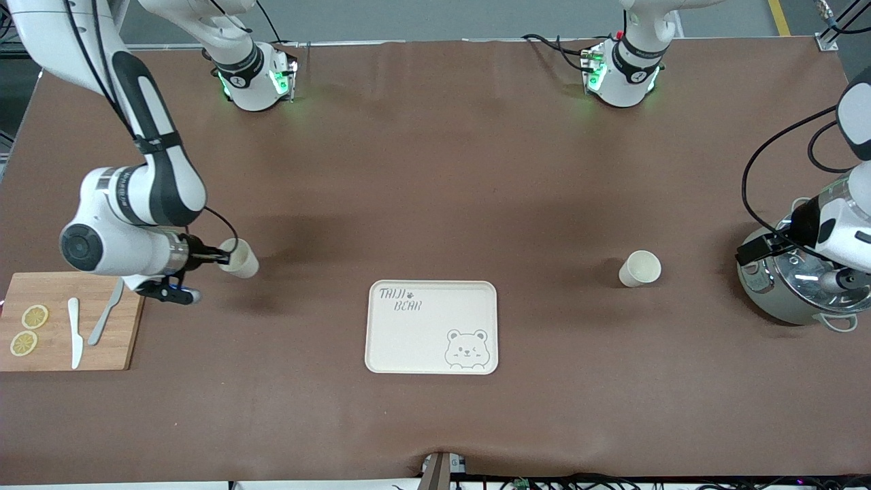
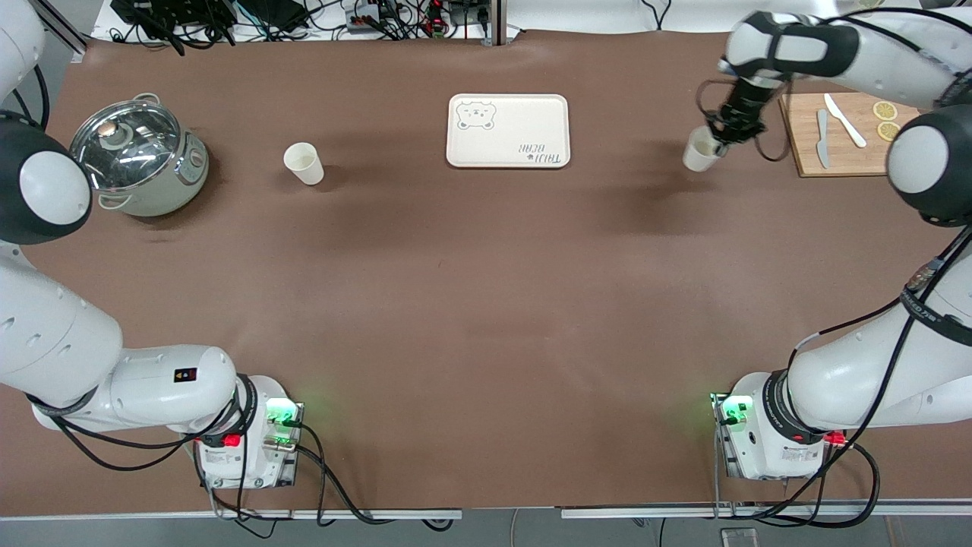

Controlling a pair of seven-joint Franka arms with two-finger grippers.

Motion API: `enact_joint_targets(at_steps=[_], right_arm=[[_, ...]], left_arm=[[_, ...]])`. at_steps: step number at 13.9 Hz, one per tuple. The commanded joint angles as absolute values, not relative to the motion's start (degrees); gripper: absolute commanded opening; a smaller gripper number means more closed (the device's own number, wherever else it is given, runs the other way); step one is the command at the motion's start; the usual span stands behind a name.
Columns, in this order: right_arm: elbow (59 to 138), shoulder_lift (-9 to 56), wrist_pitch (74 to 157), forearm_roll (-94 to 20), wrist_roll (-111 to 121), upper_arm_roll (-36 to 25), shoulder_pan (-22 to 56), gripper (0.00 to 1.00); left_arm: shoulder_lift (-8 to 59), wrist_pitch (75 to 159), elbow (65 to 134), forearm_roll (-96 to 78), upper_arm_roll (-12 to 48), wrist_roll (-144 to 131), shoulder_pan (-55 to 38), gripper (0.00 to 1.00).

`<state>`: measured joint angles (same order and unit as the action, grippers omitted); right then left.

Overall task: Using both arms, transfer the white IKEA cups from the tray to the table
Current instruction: 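Set the cup down near the pot while the right gripper carries its cup, then lower the cup beside the cutting board with the right gripper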

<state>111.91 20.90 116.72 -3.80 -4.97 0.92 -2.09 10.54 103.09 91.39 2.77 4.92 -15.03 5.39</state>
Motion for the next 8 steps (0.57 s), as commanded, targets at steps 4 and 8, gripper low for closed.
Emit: enact_joint_targets(at_steps=[4,8], right_arm=[[120.05,17.31,121.9,-1.23,9.84,2.2,-10.46,0.0],[120.76,18.98,121.99,-1.23,11.08,2.29,-12.04,0.0]], left_arm=[[9.32,97.65,85.96,3.16,5.19,-12.75,5.54,1.0],[9.23,97.65,84.03,2.99,5.36,-10.56,5.54,1.0]])
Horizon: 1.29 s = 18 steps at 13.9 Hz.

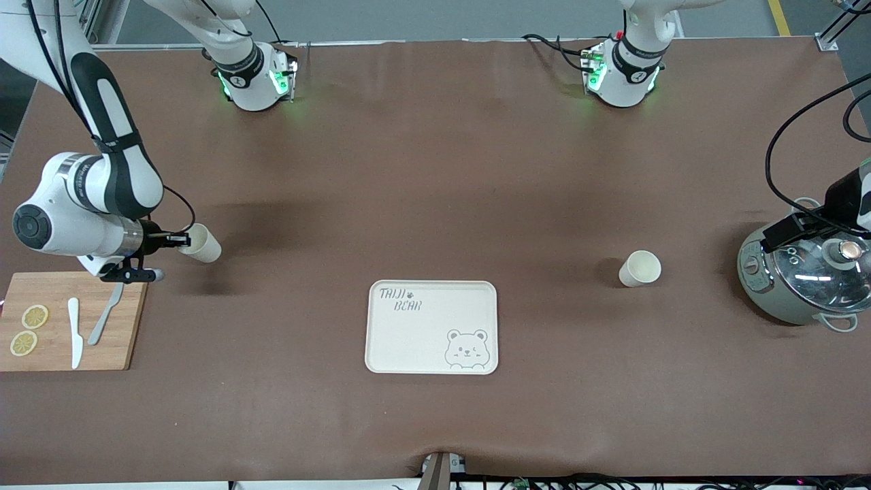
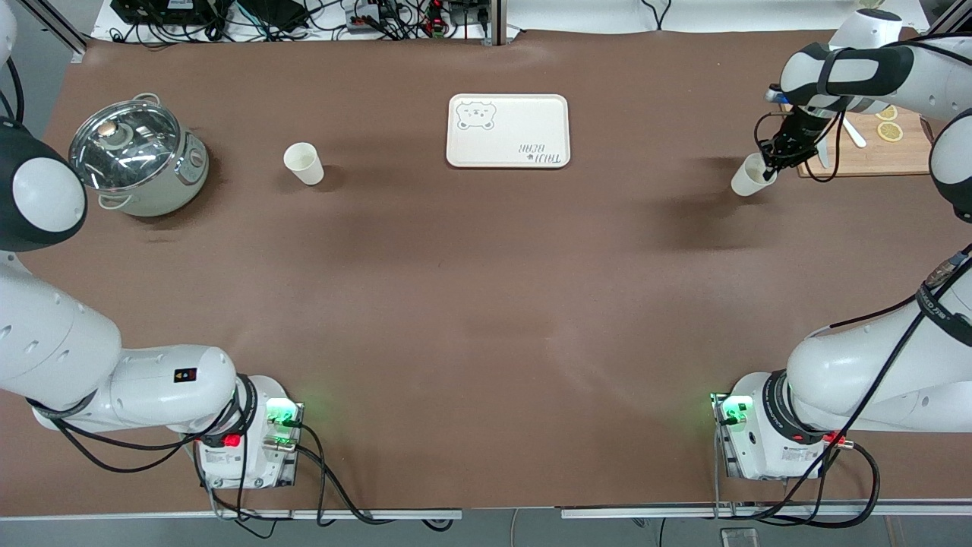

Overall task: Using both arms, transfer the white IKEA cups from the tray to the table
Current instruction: 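Lower the cup beside the cutting board with the right gripper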

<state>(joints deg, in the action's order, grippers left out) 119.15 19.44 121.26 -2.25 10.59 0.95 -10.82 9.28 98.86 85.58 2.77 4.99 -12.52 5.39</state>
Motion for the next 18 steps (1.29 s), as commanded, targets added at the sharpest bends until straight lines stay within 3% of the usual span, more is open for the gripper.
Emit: enact_joint_targets(at_steps=[1,3,5,6,7,8,9,10,14,18], right_arm=[[120.67,19.68,122.08,-1.23,11.34,2.29,-12.13,0.0],[120.76,20.21,122.08,-1.23,11.34,2.29,-12.13,0.0],[120.32,21.35,122.86,-1.32,11.25,2.37,-11.52,0.14],[120.41,21.62,124.09,-1.32,11.25,2.37,-11.6,0.16],[120.41,21.53,124.19,-1.32,11.34,2.37,-11.69,0.26],[120.41,21.53,124.19,-1.32,11.34,2.37,-11.69,0.49],[120.24,21.53,124.1,-1.32,11.34,2.37,-11.52,0.87],[119.71,21.53,123.41,-1.32,11.25,2.55,-11.43,1.0],[115.16,21.18,116.32,-1.23,11.6,2.55,-11.6,1.0],[100.06,21.27,99.62,-1.05,11.6,2.72,-10.99,1.0]], left_arm=[[9.05,97.65,84.02,2.99,5.36,-9.76,5.54,1.0],[8.09,96.69,84.02,2.64,5.19,-8.36,5.71,1.0],[7.91,96.15,84.02,2.9,5.27,-8.17,5.54,1.0],[7.48,96.15,83.94,2.99,5.19,-8.17,5.71,1.0],[7.12,96.15,83.94,3.08,5.19,-8.17,5.71,1.0],[6.77,96.15,83.94,3.25,5.19,-8.17,5.71,1.0],[6.51,96.15,83.94,3.34,5.19,-8.17,5.71,1.0],[6.42,96.15,84.02,3.34,5.19,-8.17,5.54,1.0],[5.37,94.31,84.11,2.82,5.54,-8.09,5.54,1.0],[2.47,90.79,84.81,0.27,5.54,-7.55,4.93,1.0]])
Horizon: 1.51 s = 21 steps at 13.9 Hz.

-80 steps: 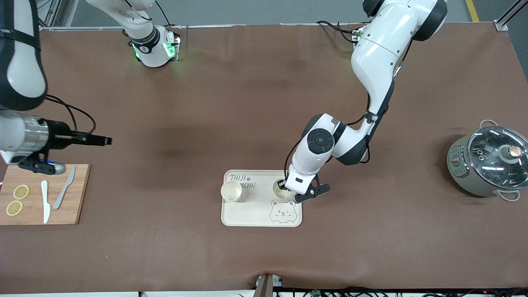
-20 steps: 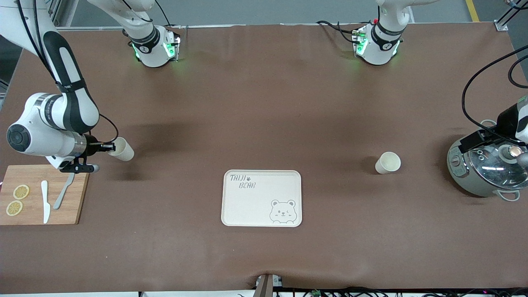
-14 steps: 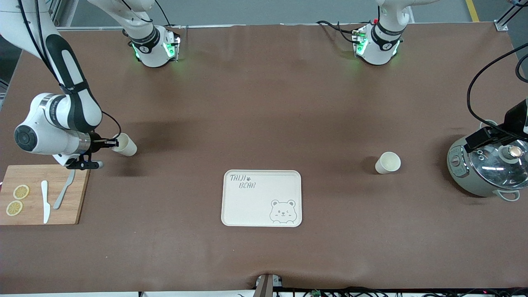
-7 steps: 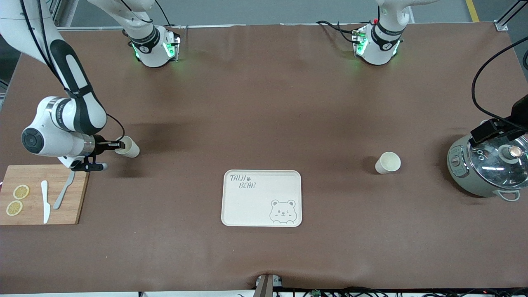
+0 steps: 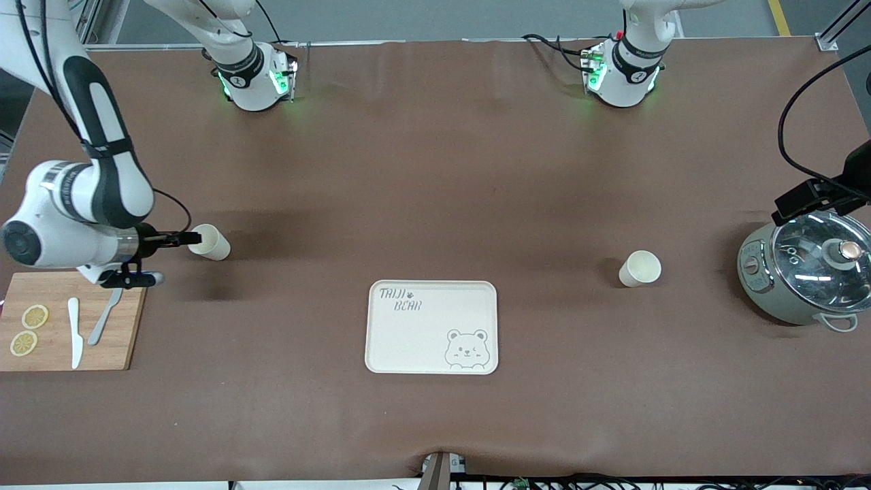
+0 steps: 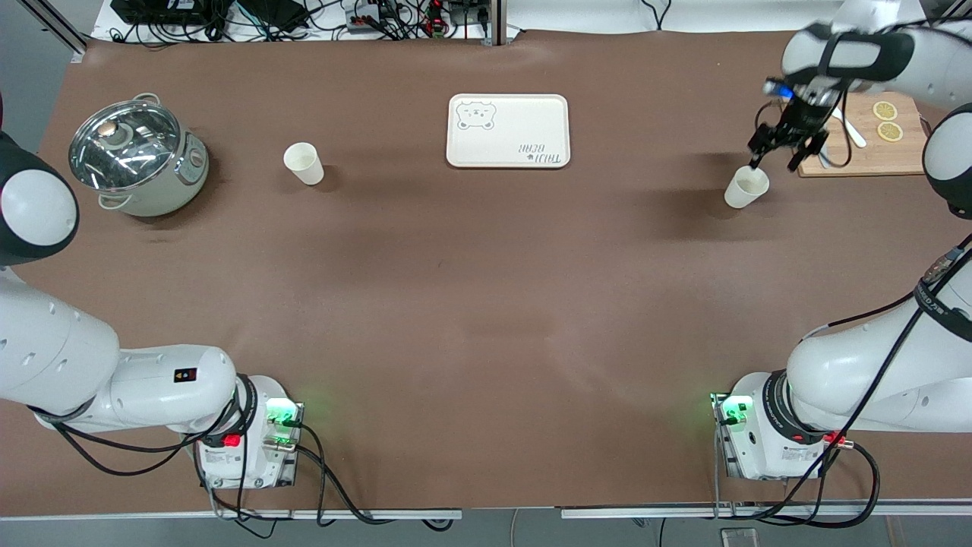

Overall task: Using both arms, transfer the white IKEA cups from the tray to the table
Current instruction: 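Open the right gripper and lift it away from the cup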

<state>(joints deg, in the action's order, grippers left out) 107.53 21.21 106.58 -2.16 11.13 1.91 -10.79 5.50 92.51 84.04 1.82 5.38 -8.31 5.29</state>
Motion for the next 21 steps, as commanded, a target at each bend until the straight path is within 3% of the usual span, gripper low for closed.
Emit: enact_joint_targets(at_steps=[1,5,8,11,15,19,21], right_arm=[[95.84,21.36,96.62,-0.97,11.6,2.72,-9.77,1.0],[82.82,21.53,89.14,-1.23,10.64,2.55,-8.97,1.0],[75.79,20.75,88.33,-0.88,-1.43,2.81,-8.18,1.0],[71.02,20.13,83.26,-0.54,-9.13,2.64,-5.55,1.0],[76.18,9.08,78.14,-0.44,-9.4,2.64,-4.75,1.0],[86.46,-0.42,80.06,-0.44,-9.32,2.72,-4.4,1.0],[88.42,-1.93,80.68,-0.35,-8.79,2.9,-3.7,1.0]], left_arm=[[1.85,90.44,84.99,0.09,5.02,-6.69,4.14,1.0],[-1.48,88.68,87.79,0.09,2.29,-3.26,0.09,1.0],[-5.18,88.59,91.84,0.7,-0.08,-0.88,-1.92,1.0],[-5.45,87.63,91.32,0.79,-0.09,-0.97,-1.94,1.0],[-3.69,87.98,89.92,0.88,0.44,-0.88,-2.11,1.0],[-3.08,87.98,88.42,0.7,0.88,-1.93,-2.55,1.0],[-3.08,87.89,88.15,0.7,1.14,-1.93,-2.29,1.0]])
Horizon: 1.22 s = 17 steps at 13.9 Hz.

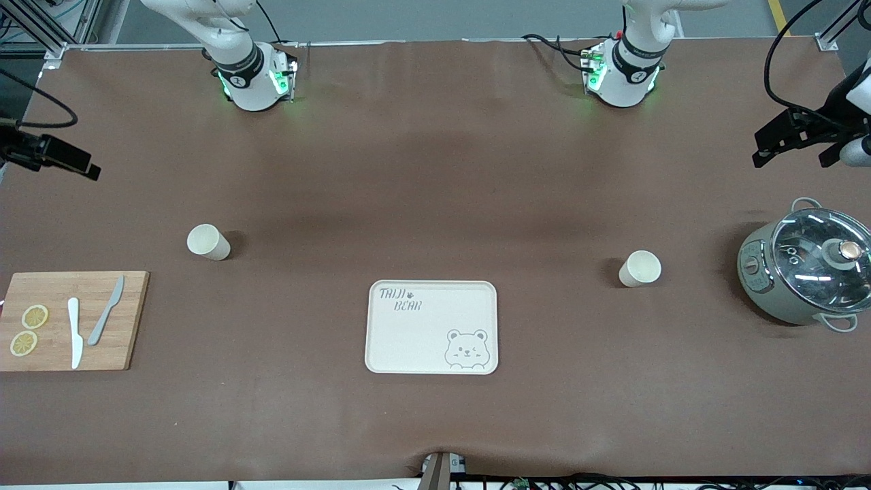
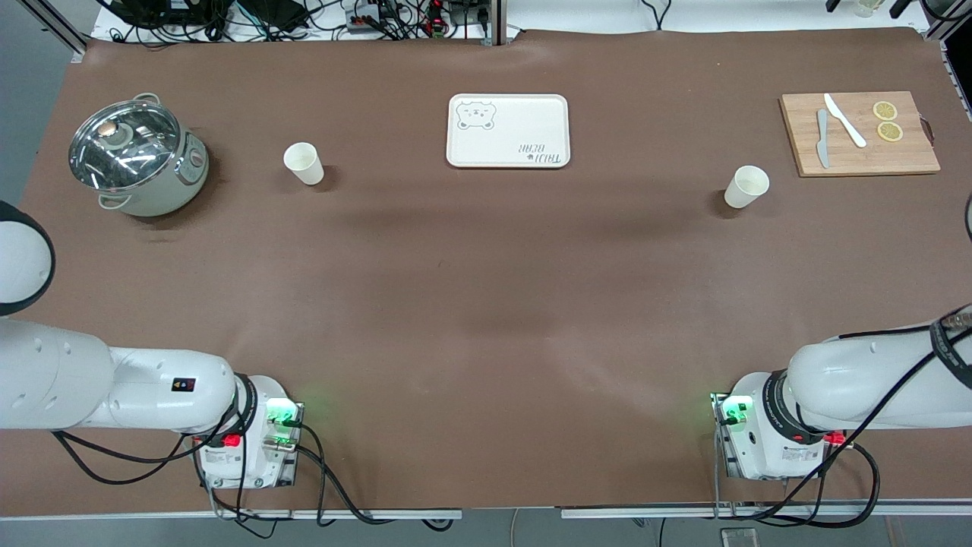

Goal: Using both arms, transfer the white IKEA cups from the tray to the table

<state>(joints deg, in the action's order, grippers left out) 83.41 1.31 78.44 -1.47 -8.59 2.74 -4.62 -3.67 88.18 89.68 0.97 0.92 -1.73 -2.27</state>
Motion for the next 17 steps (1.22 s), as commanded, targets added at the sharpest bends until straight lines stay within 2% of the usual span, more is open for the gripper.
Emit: enact_joint_targets(at_steps=[1,17], right_arm=[[88.42,-1.93,80.68,1.13,-8.7,2.9,-2.91,1.0],[91.32,-4.13,82.09,1.58,-2.29,2.37,-3.78,1.0]], left_arm=[[-3.08,87.8,88.24,0.79,1.14,-1.76,-2.11,1.0],[-5.36,85.78,88.24,0.18,0.26,-0.79,-1.49,1.0]])
